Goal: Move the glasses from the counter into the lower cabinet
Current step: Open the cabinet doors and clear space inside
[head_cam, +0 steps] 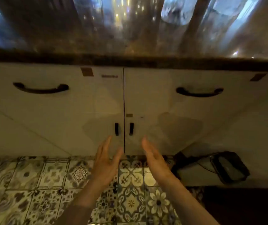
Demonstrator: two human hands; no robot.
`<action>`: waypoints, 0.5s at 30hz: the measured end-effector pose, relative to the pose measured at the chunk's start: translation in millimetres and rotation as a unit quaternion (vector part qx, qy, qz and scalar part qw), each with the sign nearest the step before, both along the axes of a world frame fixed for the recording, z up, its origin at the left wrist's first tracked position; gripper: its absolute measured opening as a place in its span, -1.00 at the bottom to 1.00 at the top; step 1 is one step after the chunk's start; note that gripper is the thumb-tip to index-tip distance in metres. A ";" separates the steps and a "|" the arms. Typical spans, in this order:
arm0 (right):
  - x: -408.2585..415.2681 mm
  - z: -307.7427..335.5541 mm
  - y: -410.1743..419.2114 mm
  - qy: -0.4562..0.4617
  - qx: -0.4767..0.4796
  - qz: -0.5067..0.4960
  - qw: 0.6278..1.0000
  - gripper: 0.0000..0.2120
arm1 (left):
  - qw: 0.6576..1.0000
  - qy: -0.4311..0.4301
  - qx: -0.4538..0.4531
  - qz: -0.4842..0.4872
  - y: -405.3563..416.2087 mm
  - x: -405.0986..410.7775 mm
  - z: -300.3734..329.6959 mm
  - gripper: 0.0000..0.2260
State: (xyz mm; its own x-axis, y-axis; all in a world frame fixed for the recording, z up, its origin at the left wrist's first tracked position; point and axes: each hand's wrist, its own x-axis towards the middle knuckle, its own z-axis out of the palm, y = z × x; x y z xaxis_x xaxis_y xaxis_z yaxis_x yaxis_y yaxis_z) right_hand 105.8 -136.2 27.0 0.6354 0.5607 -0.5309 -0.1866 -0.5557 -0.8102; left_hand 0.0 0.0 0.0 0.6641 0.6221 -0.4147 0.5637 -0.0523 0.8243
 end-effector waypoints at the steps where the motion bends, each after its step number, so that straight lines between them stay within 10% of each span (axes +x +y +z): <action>1: 2.0 -8.1 8.7 0.045 0.037 -0.046 0.997 -0.05 | 0.998 -0.038 -0.036 0.022 -1.4 6.9 -7.8 -0.16; 7: 13.0 -76.1 48.7 0.117 0.158 -0.105 0.975 -0.32 | 0.970 -0.130 -0.178 0.108 6.2 42.9 -64.3 -0.05; 15: 7.7 -85.1 57.7 0.045 0.181 -0.111 0.976 -0.10 | 0.984 -0.128 -0.119 0.034 12.7 33.7 -76.1 -0.06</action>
